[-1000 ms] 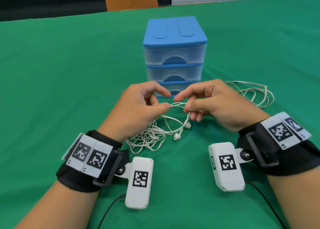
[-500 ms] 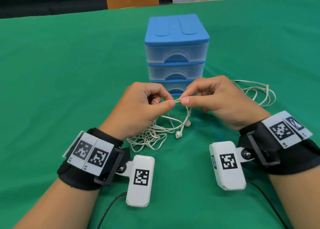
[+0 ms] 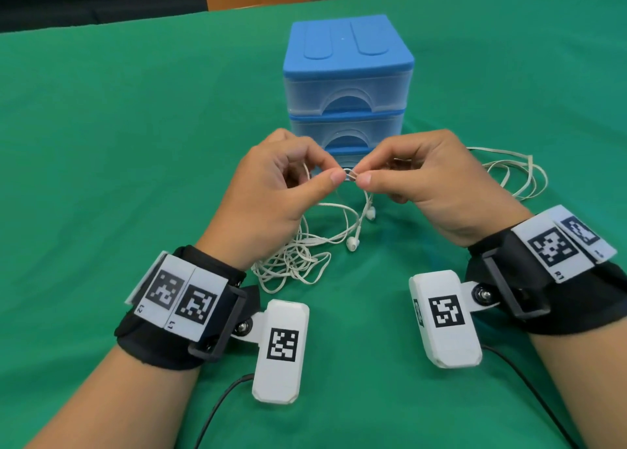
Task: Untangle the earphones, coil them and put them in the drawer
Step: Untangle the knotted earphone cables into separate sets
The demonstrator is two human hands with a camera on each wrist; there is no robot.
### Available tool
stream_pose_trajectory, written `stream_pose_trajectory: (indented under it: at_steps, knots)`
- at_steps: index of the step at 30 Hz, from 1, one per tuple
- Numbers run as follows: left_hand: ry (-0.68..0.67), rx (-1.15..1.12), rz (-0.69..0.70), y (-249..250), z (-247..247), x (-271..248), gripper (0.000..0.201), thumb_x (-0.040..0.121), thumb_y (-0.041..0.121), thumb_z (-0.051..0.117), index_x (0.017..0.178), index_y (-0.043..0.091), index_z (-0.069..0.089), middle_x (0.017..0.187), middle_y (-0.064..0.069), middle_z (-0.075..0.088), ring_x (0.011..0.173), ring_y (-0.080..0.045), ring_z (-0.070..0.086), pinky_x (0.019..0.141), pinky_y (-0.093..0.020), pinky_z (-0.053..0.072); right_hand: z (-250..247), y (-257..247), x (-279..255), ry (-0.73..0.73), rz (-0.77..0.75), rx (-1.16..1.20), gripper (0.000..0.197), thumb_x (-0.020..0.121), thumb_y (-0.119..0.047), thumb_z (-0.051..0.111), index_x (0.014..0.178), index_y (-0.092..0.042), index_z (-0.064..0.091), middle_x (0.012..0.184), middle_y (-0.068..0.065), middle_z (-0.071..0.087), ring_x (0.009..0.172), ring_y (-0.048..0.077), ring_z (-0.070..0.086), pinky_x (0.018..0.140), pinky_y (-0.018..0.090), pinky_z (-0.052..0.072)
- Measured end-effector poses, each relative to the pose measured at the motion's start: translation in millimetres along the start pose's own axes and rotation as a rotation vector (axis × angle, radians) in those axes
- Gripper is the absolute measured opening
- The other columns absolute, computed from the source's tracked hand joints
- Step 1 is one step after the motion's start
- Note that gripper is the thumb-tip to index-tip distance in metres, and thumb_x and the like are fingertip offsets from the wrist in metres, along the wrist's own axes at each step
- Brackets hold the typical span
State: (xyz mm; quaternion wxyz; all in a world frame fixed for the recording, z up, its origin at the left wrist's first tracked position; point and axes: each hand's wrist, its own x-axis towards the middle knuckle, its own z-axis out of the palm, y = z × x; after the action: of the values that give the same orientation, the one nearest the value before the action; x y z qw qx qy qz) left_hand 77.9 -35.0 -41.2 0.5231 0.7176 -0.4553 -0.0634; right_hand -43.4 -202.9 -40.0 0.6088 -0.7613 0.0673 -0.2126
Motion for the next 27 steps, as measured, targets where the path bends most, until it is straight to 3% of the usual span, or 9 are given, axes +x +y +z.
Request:
stream_pose_trajectory:
  at_steps: [3,5,7,9,12,17,21,24,27]
  knots:
    - [-0.035,0.0,0.009,0.7,1.5,0.5,0.007,0.093,0.022,0.071,0.089,0.017,0.069,0.091,0.0,0.057,0.075,-0.005,0.051,0.072,-0.02,0.04,0.4,0.4,-0.6,-0.039,-0.001,-0.041,0.006,0.081,0.003,0.076,0.082,-0.002,0.074,0.062,-0.003,0.062,0.055,0.003,0.047,0.056,0.012,0.038]
    - [-0.081,-0.042,0.002,0.9,3.2,-0.3,0.011,0.097,0.019,0.065,0.093,0.009,0.065,0.088,-0.003,0.065,0.077,-0.015,0.058,0.073,-0.029,0.045,0.2,1.5,-0.5,-0.036,0.006,-0.023,0.006,0.079,0.003,0.078,0.081,-0.002,0.075,0.062,-0.003,0.064,0.056,0.004,0.049,0.057,0.013,0.04]
    - [-0.102,-0.111,-0.011,1.7,3.6,-0.7,0.012,0.099,0.015,0.062,0.094,0.004,0.062,0.085,-0.01,0.07,0.081,-0.03,0.064,0.079,-0.041,0.052,0.4,1.3,-0.2,-0.026,0.005,0.02,0.008,0.076,0.0,0.081,0.08,-0.005,0.076,0.069,0.009,0.067,0.062,0.011,0.052,0.058,0.02,0.041]
    - [-0.111,-0.167,-0.031,2.9,3.0,-2.0,0.01,0.099,0.012,0.062,0.095,0.003,0.061,0.077,-0.006,0.068,0.075,-0.026,0.066,0.08,-0.042,0.056,0.6,2.6,0.2,0.004,-0.002,0.072,0.008,0.074,-0.004,0.082,0.078,-0.009,0.078,0.074,0.02,0.066,0.063,0.018,0.052,0.059,0.028,0.041]
    - [-0.135,-0.189,-0.063,5.1,3.1,-3.0,0.01,0.097,0.008,0.064,0.093,-0.001,0.062,0.069,-0.005,0.06,0.063,-0.018,0.064,0.065,-0.029,0.058,-0.6,3.1,1.6,0.069,-0.023,0.117,0.008,0.075,-0.002,0.08,0.078,-0.009,0.078,0.076,0.033,0.062,0.061,0.021,0.051,0.058,0.03,0.039]
    - [-0.157,-0.136,-0.126,5.9,3.8,-4.4,0.015,0.096,0.016,0.067,0.088,0.003,0.065,0.066,0.0,0.052,0.048,-0.018,0.051,0.048,-0.025,0.043,0.2,-2.5,0.8,0.213,-0.205,-0.022,0.005,0.087,-0.003,0.074,0.086,-0.008,0.072,0.071,0.006,0.064,0.058,0.009,0.049,0.058,0.022,0.041]
    - [-0.159,-0.1,-0.164,2.4,2.4,-4.3,0.017,0.096,0.017,0.066,0.089,0.002,0.068,0.064,0.004,0.054,0.051,-0.015,0.054,0.053,-0.028,0.046,-5.2,-2.6,4.4,0.323,-0.279,-0.124,0.011,0.097,-0.013,0.062,0.089,-0.02,0.059,0.079,-0.002,0.058,0.063,0.013,0.049,0.059,0.033,0.042]
    - [-0.145,-0.158,-0.176,1.8,2.3,-3.6,0.01,0.096,0.01,0.065,0.096,0.001,0.071,0.071,-0.001,0.063,0.065,-0.014,0.059,0.062,-0.029,0.054,-6.9,-3.2,5.4,0.34,-0.25,-0.027,0.009,0.1,-0.012,0.057,0.093,-0.016,0.055,0.085,0.007,0.064,0.063,0.017,0.056,0.056,0.033,0.044]
    - [-0.202,-0.151,-0.188,2.8,1.3,-4.8,0.009,0.095,0.009,0.067,0.095,0.004,0.075,0.069,-0.006,0.065,0.063,-0.013,0.058,0.061,-0.028,0.053,-5.8,-10.4,1.9,0.254,-0.146,0.291,0.008,0.099,-0.009,0.057,0.093,-0.013,0.055,0.07,0.005,0.064,0.057,0.014,0.053,0.053,0.024,0.043]
